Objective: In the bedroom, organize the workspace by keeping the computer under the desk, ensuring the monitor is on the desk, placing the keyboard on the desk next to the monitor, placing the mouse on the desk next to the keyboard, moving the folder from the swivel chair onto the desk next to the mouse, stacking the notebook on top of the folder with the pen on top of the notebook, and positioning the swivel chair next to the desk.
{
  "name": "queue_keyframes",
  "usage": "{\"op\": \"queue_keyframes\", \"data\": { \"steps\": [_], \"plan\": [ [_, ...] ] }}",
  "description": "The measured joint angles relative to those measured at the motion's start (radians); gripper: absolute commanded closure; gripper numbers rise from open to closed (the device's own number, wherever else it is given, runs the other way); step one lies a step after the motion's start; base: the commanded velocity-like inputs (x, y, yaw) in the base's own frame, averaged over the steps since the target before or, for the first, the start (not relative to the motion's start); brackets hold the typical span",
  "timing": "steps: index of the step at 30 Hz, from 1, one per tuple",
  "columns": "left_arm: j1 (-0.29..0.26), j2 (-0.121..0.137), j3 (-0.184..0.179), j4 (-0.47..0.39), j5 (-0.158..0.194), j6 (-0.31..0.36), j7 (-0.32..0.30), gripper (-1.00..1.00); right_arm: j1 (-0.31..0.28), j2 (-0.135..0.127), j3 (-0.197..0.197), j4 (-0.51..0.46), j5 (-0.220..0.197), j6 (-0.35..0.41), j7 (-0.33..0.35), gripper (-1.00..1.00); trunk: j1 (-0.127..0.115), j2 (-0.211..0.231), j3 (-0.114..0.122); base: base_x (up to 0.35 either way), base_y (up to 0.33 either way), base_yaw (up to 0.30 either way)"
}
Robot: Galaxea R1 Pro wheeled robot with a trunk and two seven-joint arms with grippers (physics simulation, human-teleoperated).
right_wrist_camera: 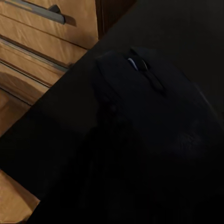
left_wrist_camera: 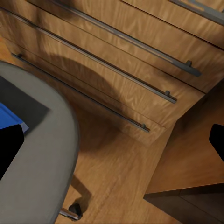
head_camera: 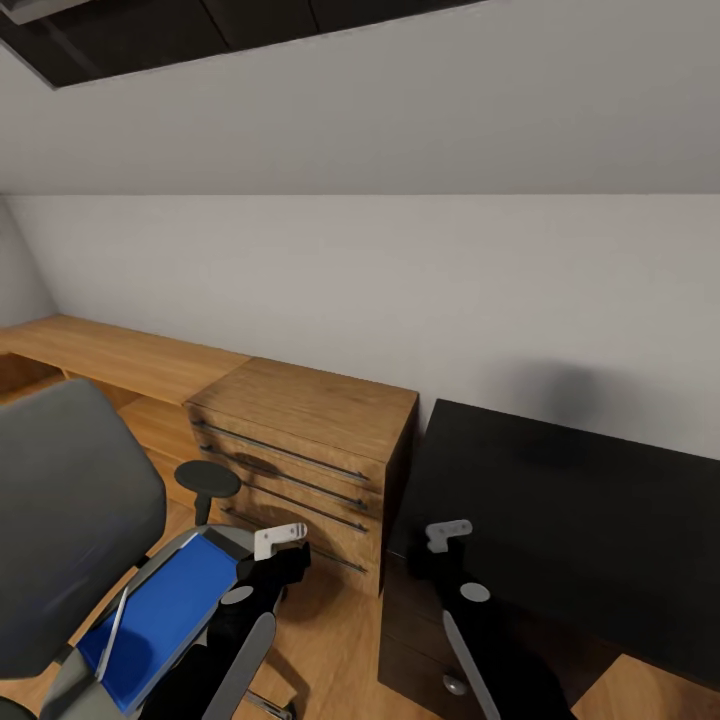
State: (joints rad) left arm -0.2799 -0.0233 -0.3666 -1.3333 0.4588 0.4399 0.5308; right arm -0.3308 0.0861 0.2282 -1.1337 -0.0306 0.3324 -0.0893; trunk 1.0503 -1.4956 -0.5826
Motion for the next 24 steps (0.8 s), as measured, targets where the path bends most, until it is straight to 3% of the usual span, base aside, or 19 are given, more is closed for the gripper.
{"op": "queue_keyframes", "data": {
  "steps": [13, 14, 18, 24],
  "plan": [
    [0.000, 0.000, 0.000, 0.000, 0.000, 0.000, -0.001, -1.00, 0.000, -0.001, 0.000, 0.000, 0.001, -0.001, 0.015, 1.00, 0.000, 0.000, 0.000, 0.077, 0.046, 0.000],
    [0.000, 0.000, 0.000, 0.000, 0.000, 0.000, 0.000, -1.00, 0.000, -0.001, 0.000, 0.000, 0.001, -0.001, 0.015, -1.00, 0.000, 0.000, 0.000, 0.009, 0.005, 0.000],
    [0.000, 0.000, 0.000, 0.000, 0.000, 0.000, 0.000, -1.00, 0.000, -0.001, 0.000, 0.000, -0.001, -0.001, 0.019, -1.00, 0.000, 0.000, 0.000, 0.003, 0.002, 0.000],
    [0.000, 0.000, 0.000, 0.000, 0.000, 0.001, -0.001, -1.00, 0.000, -0.002, 0.000, -0.001, -0.001, -0.002, 0.019, -1.00, -0.023, 0.042, 0.019, 0.000, 0.000, 0.000]
  ]
}}
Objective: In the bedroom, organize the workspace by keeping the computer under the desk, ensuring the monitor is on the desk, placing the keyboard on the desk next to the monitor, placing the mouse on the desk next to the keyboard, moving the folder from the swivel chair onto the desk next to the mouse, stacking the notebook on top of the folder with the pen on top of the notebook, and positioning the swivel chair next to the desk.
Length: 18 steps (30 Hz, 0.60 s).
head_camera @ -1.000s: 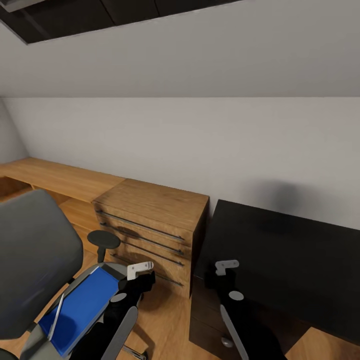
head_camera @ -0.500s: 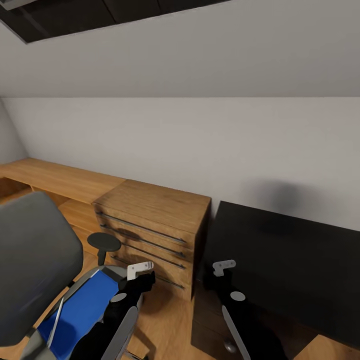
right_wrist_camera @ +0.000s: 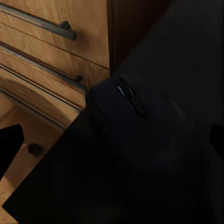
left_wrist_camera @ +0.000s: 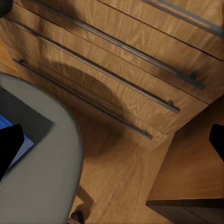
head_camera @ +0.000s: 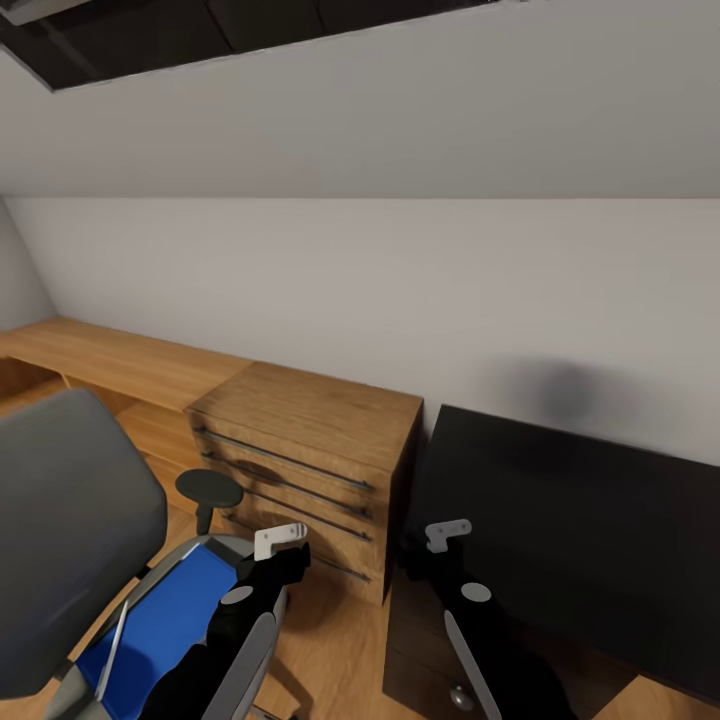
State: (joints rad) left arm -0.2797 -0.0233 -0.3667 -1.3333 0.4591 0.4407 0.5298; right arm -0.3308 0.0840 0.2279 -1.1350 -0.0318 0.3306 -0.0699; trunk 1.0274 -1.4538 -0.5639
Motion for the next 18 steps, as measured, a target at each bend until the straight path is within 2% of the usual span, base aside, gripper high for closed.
{"op": "queue_keyframes", "data": {
  "steps": [9, 18],
  "plan": [
    [0.000, -0.001, 0.005, -0.004, 0.001, -0.001, 0.003, -1.00, 0.002, -0.003, 0.000, -0.022, 0.000, -0.020, -0.005, -1.00, -0.034, 0.063, 0.028, -0.036, 0.000, 0.000],
    [0.000, -0.001, 0.005, -0.005, 0.001, -0.001, 0.003, -1.00, 0.056, -0.022, 0.000, -0.123, -0.002, -0.028, -0.009, -1.00, -0.068, 0.126, 0.056, -0.287, 0.000, 0.000]
  ]
}}
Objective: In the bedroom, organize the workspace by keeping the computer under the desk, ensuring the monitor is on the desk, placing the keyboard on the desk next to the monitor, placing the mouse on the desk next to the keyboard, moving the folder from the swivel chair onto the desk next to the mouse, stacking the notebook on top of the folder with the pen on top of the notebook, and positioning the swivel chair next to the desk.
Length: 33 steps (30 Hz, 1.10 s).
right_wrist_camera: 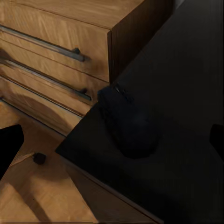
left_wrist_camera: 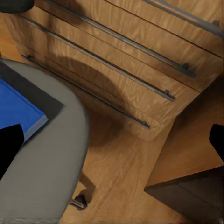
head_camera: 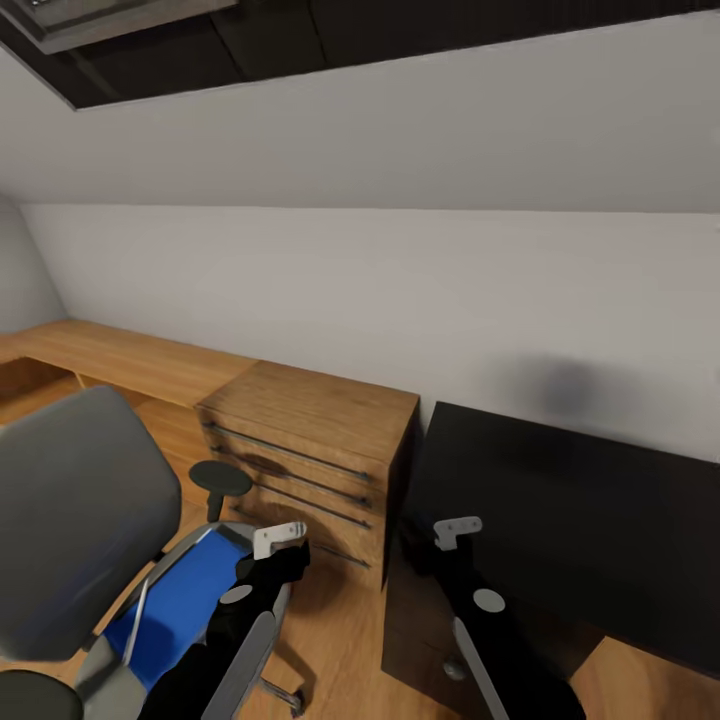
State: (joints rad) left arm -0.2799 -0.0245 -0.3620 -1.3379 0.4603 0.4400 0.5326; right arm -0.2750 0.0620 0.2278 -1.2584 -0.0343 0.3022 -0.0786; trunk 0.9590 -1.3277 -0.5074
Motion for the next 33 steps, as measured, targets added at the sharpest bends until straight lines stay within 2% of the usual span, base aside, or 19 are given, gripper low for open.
{"op": "queue_keyframes", "data": {
  "steps": [2, 7, 12, 20, 33],
  "plan": [
    [0.000, 0.001, 0.000, 0.000, 0.003, 0.000, -0.001, -1.00, 0.020, -0.001, -0.004, -0.029, -0.002, 0.000, 0.000, -1.00, -0.008, 0.014, 0.006, -0.335, 0.000, 0.000],
    [0.000, 0.001, 0.001, -0.001, 0.034, 0.000, 0.000, -1.00, 0.022, 0.000, -0.005, -0.033, -0.004, 0.001, 0.000, -1.00, -0.027, 0.049, 0.022, -0.336, 0.000, 0.000],
    [0.000, 0.002, 0.001, -0.001, 0.049, 0.000, 0.000, -1.00, 0.022, 0.000, -0.007, -0.033, -0.004, 0.000, 0.000, -1.00, -0.046, 0.084, 0.038, -0.336, 0.000, 0.000],
    [0.000, 0.003, 0.004, -0.001, 0.052, 0.000, 0.000, -1.00, 0.023, 0.000, -0.007, -0.033, -0.004, -0.002, -0.001, -1.00, -0.077, 0.140, 0.063, -0.336, 0.000, 0.000],
    [0.000, 0.003, 0.006, -0.001, 0.052, 0.000, 0.000, -1.00, 0.023, 0.000, -0.009, -0.033, -0.004, -0.004, -0.002, -1.00, -0.127, 0.231, 0.111, -0.338, 0.000, -0.197]
  ]
}}
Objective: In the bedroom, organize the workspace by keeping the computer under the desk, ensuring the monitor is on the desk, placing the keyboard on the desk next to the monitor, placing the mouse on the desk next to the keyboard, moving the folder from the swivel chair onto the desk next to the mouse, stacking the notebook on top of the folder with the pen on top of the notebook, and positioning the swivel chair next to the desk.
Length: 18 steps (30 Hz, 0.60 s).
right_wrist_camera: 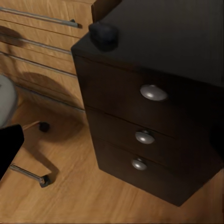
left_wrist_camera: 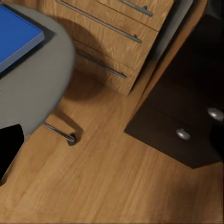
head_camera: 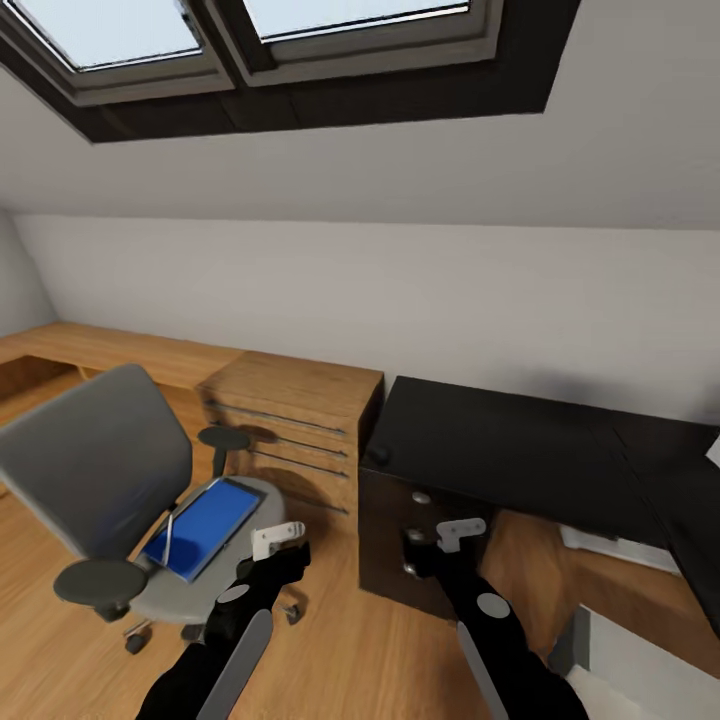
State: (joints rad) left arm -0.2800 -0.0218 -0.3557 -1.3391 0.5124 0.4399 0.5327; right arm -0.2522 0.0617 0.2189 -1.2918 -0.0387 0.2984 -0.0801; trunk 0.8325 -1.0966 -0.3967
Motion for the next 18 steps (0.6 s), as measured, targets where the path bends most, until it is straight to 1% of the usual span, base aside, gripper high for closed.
{"op": "queue_keyframes", "data": {
  "steps": [18],
  "plan": [
    [0.000, 0.000, 0.001, 0.000, 0.000, 0.000, 0.000, -1.00, 0.000, 0.001, 0.000, 0.000, 0.000, 0.000, 0.000, -1.00, -0.069, 0.126, 0.039, -0.342, 0.000, -0.071]
  ]
}}
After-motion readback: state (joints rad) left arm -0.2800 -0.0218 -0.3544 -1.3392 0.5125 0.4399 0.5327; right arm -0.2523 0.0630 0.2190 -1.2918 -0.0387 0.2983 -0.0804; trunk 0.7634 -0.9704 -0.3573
